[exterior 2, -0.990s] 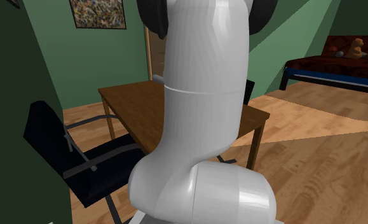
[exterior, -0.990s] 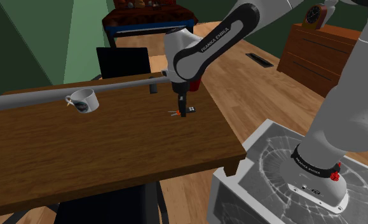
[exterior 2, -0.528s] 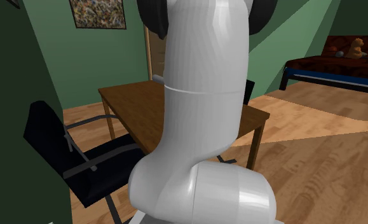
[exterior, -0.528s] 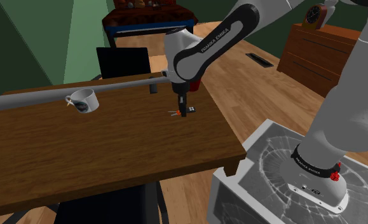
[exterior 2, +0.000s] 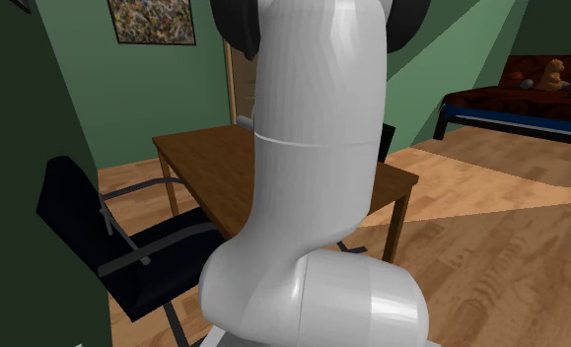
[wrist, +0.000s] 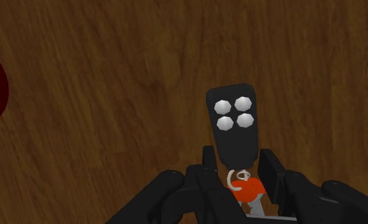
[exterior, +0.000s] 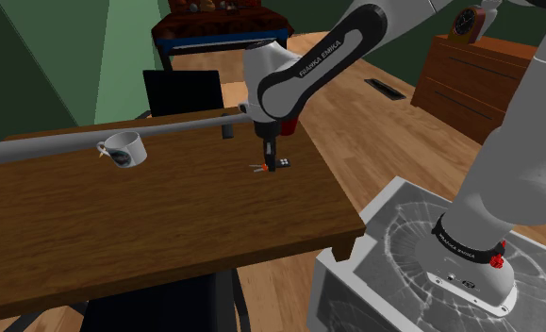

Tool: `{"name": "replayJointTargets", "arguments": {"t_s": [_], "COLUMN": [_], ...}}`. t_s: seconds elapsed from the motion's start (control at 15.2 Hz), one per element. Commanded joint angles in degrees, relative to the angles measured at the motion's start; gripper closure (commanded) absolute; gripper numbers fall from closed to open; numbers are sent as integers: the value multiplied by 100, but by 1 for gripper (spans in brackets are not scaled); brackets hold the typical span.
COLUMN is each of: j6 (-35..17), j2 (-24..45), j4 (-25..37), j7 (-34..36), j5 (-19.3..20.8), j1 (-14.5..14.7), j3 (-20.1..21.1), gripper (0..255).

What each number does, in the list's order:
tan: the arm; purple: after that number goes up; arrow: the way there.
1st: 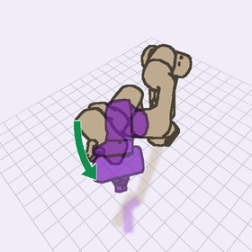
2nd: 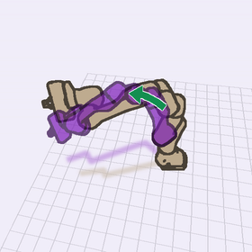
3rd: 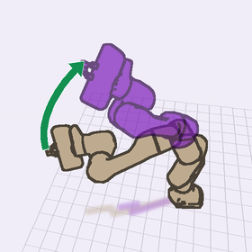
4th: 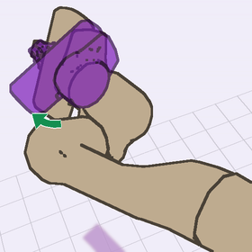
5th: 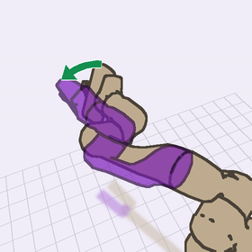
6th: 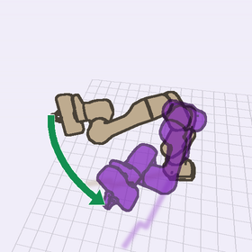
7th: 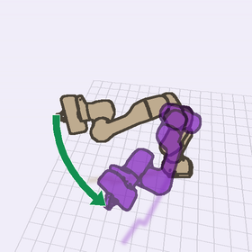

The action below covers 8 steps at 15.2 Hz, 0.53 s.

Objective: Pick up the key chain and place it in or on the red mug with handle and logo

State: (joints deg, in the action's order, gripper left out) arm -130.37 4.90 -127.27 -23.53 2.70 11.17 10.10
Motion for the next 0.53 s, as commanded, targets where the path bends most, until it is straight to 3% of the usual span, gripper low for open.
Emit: {"name": "replayJointTargets", "arguments": {"t_s": [0.0, 0.46], "j6": [42, 557], "j2": [59, -252], "j4": [22, 233], "j7": [19, -48], "j5": [19, -64], "j1": [-20, -29], "j3": [-25, -16], "gripper": [255, 255]}}
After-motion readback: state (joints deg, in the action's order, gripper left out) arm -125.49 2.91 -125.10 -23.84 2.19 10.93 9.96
